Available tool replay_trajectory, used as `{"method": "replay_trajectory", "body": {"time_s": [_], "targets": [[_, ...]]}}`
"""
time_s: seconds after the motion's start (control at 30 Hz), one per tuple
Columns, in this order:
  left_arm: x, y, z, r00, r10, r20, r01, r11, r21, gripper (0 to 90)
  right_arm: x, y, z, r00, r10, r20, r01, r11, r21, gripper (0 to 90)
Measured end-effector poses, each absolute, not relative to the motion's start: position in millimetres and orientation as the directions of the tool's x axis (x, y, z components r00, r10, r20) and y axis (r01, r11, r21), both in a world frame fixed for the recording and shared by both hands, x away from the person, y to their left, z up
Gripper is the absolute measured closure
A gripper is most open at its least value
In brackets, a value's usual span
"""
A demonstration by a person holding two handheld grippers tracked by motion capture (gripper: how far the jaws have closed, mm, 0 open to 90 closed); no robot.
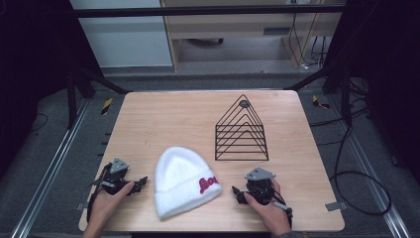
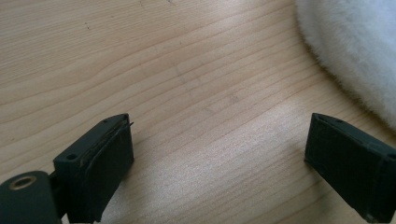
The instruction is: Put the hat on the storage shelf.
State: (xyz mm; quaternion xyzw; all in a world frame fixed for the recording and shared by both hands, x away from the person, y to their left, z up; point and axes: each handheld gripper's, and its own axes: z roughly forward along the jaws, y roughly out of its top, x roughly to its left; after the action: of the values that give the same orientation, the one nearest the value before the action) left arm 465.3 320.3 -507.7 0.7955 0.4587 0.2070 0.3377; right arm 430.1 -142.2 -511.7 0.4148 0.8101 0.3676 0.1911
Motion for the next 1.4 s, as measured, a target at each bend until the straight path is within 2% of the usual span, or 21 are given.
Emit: {"method": "replay_trajectory", "body": {"time_s": [0.17, 0.3, 0.8, 0.87, 1.07, 1.13, 1.4], "targets": [[467, 321, -505, 0.516, 0.857, 0.011, 0.605, -0.373, 0.703, 6.0, 430, -142, -512, -0.584, 0.812, -0.002, 0.532, 0.385, 0.754, 20.2], [470, 321, -495, 0.525, 0.85, -0.048, 0.619, -0.343, 0.706, 8.2, 430, -142, -512, -0.585, 0.811, -0.001, 0.532, 0.385, 0.754, 20.2], [493, 280, -422, 0.607, 0.794, 0.036, 0.532, -0.439, 0.724, 10.5, 432, -142, -511, -0.595, 0.804, -0.007, 0.524, 0.395, 0.755, 21.1], [497, 272, -418, 0.621, 0.783, 0.038, 0.52, -0.449, 0.727, 9.8, 432, -142, -507, -0.586, 0.81, -0.004, 0.524, 0.383, 0.761, 30.1], [511, 247, -420, 0.657, 0.752, 0.05, 0.518, -0.499, 0.695, 10.4, 430, -135, -488, -0.58, 0.814, 0.024, 0.518, 0.346, 0.782, 33.6], [515, 240, -422, 0.66, 0.749, 0.061, 0.523, -0.517, 0.677, 14.2, 430, -130, -483, -0.592, 0.805, 0.035, 0.516, 0.346, 0.783, 35.4], [519, 230, -427, 0.667, 0.744, 0.034, 0.554, -0.526, 0.645, 15.9, 433, -112, -468, -0.639, 0.767, 0.059, 0.497, 0.353, 0.793, 43.7]]}}
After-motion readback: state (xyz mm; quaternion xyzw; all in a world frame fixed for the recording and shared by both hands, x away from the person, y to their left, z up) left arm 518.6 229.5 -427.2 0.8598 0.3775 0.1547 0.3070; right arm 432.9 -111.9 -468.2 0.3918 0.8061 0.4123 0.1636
